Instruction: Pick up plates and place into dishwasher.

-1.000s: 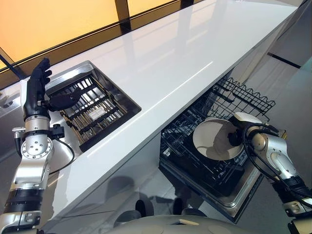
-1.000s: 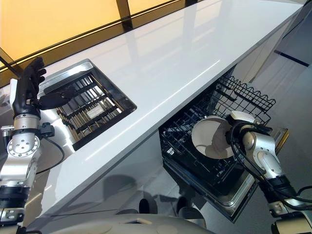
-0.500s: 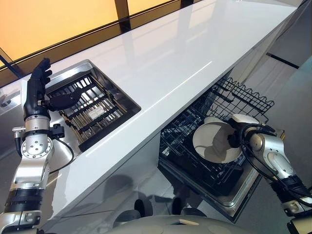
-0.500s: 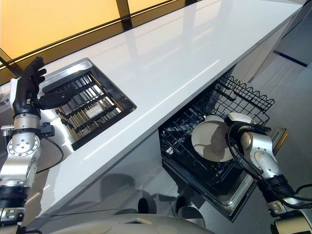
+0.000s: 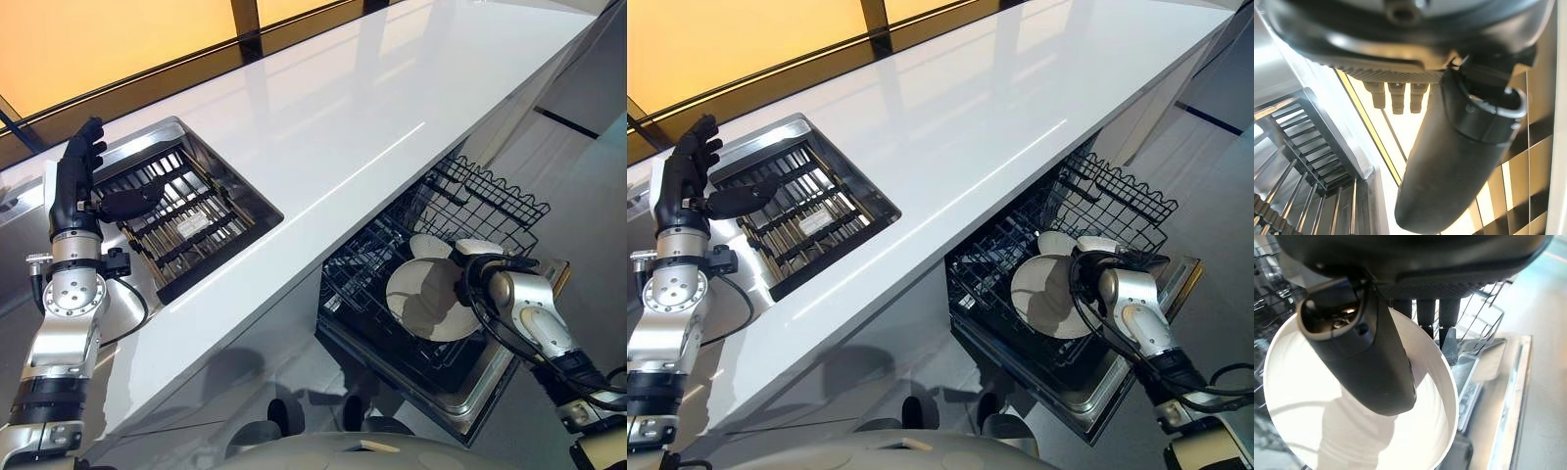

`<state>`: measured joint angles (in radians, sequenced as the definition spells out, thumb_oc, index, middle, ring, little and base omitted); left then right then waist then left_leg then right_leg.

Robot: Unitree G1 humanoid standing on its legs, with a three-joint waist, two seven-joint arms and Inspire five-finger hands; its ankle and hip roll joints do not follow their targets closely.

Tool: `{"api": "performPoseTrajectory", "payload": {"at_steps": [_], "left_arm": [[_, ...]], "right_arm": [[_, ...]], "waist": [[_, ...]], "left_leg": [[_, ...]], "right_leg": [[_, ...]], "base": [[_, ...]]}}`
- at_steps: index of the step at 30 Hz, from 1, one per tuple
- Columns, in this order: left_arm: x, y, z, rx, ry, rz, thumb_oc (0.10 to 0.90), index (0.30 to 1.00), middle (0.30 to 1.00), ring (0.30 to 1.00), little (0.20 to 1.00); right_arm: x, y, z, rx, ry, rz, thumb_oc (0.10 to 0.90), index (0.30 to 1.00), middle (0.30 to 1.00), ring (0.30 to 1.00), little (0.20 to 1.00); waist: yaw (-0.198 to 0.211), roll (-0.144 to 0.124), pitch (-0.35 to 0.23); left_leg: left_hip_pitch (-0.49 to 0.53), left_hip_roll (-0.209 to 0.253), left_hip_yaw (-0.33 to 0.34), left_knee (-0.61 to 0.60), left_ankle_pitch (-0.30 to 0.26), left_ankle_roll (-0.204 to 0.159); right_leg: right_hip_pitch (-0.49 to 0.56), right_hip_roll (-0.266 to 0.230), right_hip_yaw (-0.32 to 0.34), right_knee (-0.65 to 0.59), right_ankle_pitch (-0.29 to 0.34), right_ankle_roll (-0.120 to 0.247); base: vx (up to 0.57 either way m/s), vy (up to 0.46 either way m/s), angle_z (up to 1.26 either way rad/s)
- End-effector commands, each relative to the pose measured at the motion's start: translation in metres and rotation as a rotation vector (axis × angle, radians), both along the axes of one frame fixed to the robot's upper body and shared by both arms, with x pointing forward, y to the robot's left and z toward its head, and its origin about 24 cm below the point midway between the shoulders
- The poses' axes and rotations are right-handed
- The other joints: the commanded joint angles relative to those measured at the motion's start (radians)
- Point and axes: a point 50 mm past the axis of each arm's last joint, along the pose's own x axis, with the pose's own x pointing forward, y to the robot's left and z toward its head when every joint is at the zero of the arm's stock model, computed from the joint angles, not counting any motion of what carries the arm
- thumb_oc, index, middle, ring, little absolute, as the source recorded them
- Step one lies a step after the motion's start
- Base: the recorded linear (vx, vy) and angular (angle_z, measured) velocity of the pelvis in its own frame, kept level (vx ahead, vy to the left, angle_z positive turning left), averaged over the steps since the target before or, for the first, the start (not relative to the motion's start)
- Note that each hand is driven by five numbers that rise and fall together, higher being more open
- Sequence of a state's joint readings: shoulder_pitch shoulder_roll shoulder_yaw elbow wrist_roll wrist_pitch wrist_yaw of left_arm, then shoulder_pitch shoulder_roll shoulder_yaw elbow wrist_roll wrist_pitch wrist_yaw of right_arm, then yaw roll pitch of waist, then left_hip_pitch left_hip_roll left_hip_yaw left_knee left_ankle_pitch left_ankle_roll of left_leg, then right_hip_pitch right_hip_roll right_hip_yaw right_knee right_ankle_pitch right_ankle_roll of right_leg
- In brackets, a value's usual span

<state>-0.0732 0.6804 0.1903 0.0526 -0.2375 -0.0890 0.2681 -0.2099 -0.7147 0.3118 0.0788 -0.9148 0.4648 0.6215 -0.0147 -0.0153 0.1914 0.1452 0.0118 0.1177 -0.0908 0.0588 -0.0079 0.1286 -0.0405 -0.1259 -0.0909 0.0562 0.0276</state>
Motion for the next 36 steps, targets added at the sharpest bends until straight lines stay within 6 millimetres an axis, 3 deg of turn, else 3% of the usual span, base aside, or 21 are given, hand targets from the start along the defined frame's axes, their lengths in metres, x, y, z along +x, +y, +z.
{"api": "performPoseTrajectory", "payload": {"at_steps": [1,14,16,17,28,36], "left_arm": [[0.015,-0.006,0.055,0.122,-0.184,-0.058,0.800,0.900,0.900,0.900,0.900],[0.020,-0.015,0.049,0.113,-0.175,-0.084,0.800,0.900,0.900,0.900,0.900],[0.020,-0.015,0.049,0.111,-0.174,-0.086,0.800,0.900,0.900,0.900,0.900],[0.020,-0.016,0.048,0.109,-0.175,-0.087,0.800,0.900,0.900,0.900,0.900],[0.019,-0.022,0.045,0.101,-0.183,-0.100,0.800,0.900,0.900,0.900,0.900],[0.019,-0.022,0.045,0.105,-0.183,-0.101,0.800,0.900,0.900,0.900,0.900]], "right_arm": [[0.030,0.002,0.046,-0.108,-0.178,0.000,0.100,0.300,0.300,0.300,0.200],[0.040,0.023,0.034,0.036,-0.245,-0.003,0.100,0.300,0.300,0.300,0.200],[0.042,0.026,0.033,0.068,-0.268,0.003,0.624,0.749,0.749,0.749,0.724],[0.042,0.029,0.033,0.096,-0.278,0.008,0.800,0.900,0.900,0.900,0.900],[0.039,0.043,0.015,0.159,-0.241,0.028,0.800,0.900,0.900,0.900,0.900],[0.040,0.042,0.025,0.219,-0.291,0.034,0.800,0.900,0.900,0.900,0.900]], "waist": [[0.010,0.007,-0.059],[0.027,0.011,-0.051],[0.029,0.012,-0.052],[0.031,0.014,-0.053],[0.038,0.019,-0.048],[0.037,0.018,-0.046]], "left_leg": [[0.023,-0.070,0.009,0.004,-0.106,0.039],[0.024,-0.074,-0.006,0.004,-0.104,0.041],[0.023,-0.075,-0.007,0.004,-0.105,0.040],[0.023,-0.075,-0.009,0.004,-0.104,0.040],[0.025,-0.078,-0.020,0.004,-0.102,0.041],[0.026,-0.078,-0.021,0.004,-0.102,0.040]], "right_leg": [[-0.005,0.033,-0.052,0.095,-0.104,0.052],[0.000,0.030,-0.062,0.097,-0.108,0.048],[0.001,0.030,-0.064,0.096,-0.109,0.048],[0.001,0.030,-0.064,0.097,-0.109,0.047],[0.006,0.029,-0.072,0.098,-0.113,0.043],[0.007,0.030,-0.073,0.100,-0.114,0.042]], "base": [[0.00,0.000,0.00],[0.00,0.000,0.03],[0.00,0.000,0.00],[0.00,0.000,0.00],[0.00,0.000,0.02],[0.00,-0.003,0.04]]}}
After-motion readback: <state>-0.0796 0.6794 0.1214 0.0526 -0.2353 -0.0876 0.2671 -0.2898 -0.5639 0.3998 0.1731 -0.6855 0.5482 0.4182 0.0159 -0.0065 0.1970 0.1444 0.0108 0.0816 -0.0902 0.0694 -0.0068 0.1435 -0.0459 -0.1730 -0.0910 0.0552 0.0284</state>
